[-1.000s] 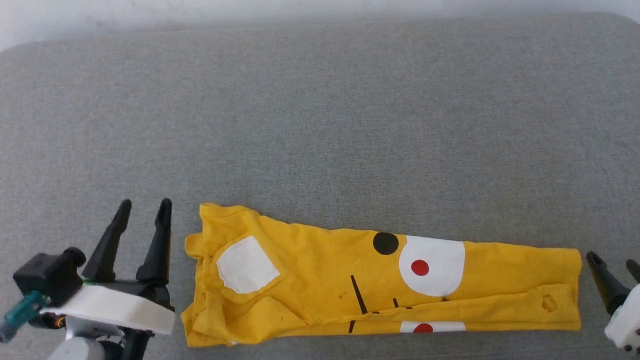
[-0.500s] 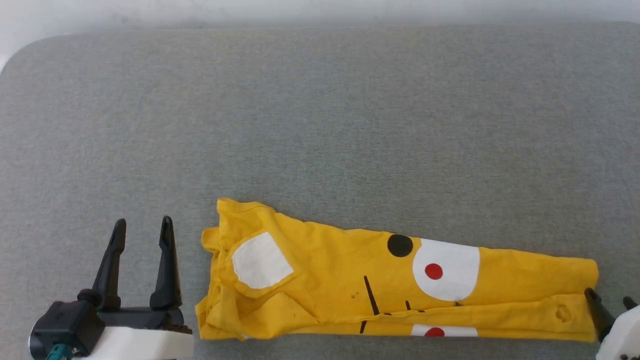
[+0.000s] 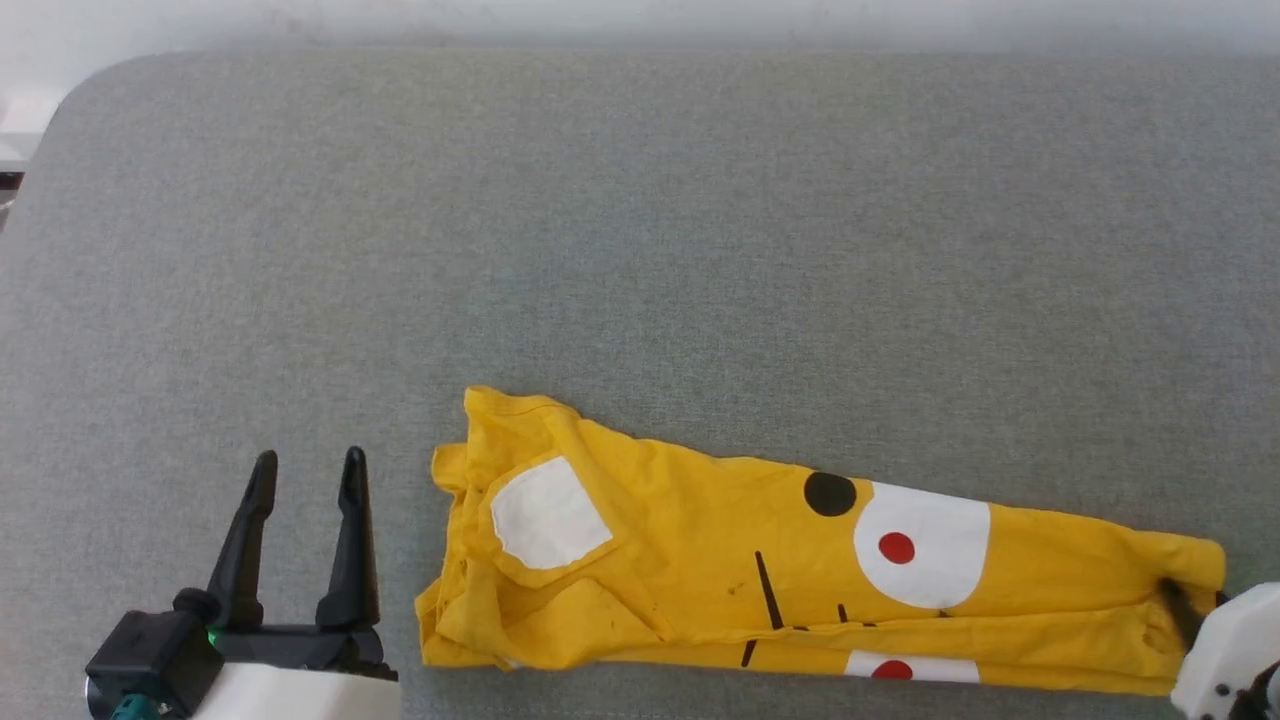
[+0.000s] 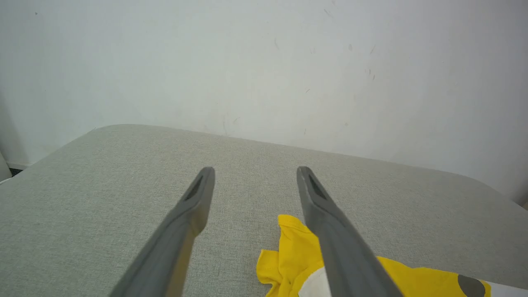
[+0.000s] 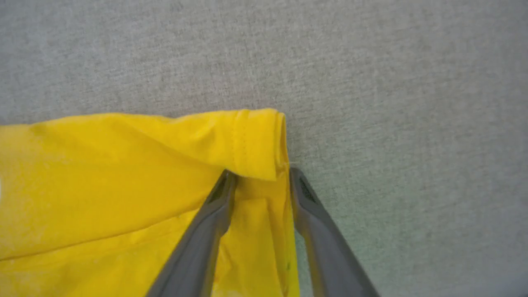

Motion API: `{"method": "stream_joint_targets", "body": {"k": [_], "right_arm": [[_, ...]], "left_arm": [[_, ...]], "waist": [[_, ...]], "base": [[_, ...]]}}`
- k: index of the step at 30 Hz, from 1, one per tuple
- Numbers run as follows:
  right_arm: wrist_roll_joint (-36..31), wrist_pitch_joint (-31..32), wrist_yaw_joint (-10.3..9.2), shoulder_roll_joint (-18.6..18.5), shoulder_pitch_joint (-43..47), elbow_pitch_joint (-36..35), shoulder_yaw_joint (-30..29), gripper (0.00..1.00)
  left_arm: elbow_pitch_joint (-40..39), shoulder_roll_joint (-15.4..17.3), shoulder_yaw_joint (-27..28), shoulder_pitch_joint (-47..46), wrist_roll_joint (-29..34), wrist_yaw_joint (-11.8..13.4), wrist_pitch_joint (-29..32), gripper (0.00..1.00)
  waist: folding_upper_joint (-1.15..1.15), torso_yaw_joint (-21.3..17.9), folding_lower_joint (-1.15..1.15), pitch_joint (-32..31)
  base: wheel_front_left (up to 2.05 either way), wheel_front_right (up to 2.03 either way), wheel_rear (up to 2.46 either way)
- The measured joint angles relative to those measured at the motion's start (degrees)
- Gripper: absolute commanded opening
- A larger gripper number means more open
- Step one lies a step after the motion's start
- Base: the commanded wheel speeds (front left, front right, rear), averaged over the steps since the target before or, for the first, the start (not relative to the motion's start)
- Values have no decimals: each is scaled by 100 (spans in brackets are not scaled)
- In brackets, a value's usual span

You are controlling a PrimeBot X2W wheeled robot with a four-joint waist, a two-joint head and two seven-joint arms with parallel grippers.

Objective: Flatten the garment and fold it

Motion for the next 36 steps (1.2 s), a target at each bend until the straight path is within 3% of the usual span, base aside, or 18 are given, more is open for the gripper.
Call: {"method": "stream_joint_targets", "body": {"k": [8, 23, 29, 36], "right_arm": [[-212, -134, 33, -53, -298, 214, -280, 0], [-734, -107, -1, -751, -642, 256, -1251, 0], [-332, 137, -3, -444, -626, -62, -993, 0], [472, 944, -3, 4, -263, -945, 192, 0]], "left_arm": [[59, -176, 207, -37, 78, -197, 1, 100], [275, -328, 220, -73, 288, -377, 1, 100], [344, -386, 225, -71, 313, -385, 1, 100], [425, -457, 197, -59, 313, -423, 1, 100]], "waist": [[0, 27, 0, 107], [0, -24, 1, -40], [0, -49, 1, -142], [0, -69, 1, -266]], "base": [[0, 0, 0], [0, 0, 0], [0, 0, 0], [0, 0, 0]]}}
